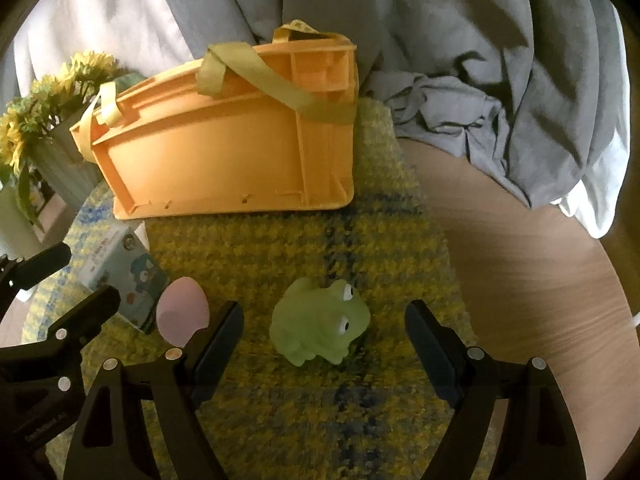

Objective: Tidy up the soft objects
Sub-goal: 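Grasp the white tissue pack with the left tool while the right tool grasps the green frog, then lift and carry the tissue pack and green frog over the orange crate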

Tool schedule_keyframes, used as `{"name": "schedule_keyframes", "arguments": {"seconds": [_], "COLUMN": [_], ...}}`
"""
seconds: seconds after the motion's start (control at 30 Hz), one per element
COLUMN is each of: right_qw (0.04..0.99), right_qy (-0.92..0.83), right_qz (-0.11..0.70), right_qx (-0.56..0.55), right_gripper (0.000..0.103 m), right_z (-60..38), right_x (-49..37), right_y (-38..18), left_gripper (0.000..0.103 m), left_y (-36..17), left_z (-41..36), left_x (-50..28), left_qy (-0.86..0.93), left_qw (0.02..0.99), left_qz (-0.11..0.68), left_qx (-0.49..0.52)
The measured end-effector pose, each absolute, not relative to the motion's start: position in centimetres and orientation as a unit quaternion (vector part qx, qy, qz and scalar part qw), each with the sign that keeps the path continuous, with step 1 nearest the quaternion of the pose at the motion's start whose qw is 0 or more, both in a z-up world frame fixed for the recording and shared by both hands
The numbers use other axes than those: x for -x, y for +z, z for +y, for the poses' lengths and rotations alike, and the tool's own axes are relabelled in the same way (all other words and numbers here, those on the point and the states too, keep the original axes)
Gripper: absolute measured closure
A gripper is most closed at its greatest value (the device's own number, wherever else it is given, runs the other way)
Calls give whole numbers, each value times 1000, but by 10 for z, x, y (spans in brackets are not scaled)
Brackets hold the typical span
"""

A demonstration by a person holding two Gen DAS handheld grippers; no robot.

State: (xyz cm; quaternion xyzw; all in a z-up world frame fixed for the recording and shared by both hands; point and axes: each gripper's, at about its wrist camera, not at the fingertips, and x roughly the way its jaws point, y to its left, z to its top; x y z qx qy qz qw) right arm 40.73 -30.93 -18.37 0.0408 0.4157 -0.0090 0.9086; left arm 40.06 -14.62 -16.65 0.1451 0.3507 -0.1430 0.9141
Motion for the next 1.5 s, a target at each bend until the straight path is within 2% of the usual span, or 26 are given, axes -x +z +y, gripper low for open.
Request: {"name": "schedule_keyframes", "arguments": {"seconds": [0.3, 0.47, 0.53, 0.57, 0.63, 0.7, 0.87, 1.1, 1.5], "right_qw": [903, 898, 897, 897, 898, 899, 900, 910, 920], "right_qy": [-4, -1, 4, 6, 5, 3, 2, 10, 14], "right_qz": [428, 438, 440, 440, 438, 437, 433, 413, 391], "right_qx": [-40, -38, -41, -41, -36, -37, -44, -36, -25], "right_gripper": [27, 41, 45, 45, 46, 46, 50, 66, 68], "right_z": [-306, -305, -304, -304, -303, -302, -301, -295, -290], "right_x": [-418, -421, -422, -422, -423, -422, -419, -414, -406], "right_y": [-195, -200, -201, -201, -201, -200, -196, -181, -163], "left_gripper": [44, 49, 55, 58, 70, 74, 75, 75, 75], "left_y": [-173, -177, -178, -178, -180, -181, -179, -172, -156], "left_z": [-146, -147, -147, -147, -146, -145, -143, -138, -132], "left_x": [-408, -412, -413, -414, -416, -417, -415, -412, -405], "left_qy": [-146, -150, -155, -157, -163, -171, -173, -168, -161], "left_qw": [910, 907, 905, 904, 901, 897, 897, 901, 912], "left_qz": [363, 370, 375, 379, 386, 393, 393, 388, 368], "left_qx": [-136, -133, -127, -123, -117, -109, -103, -91, -84]}}
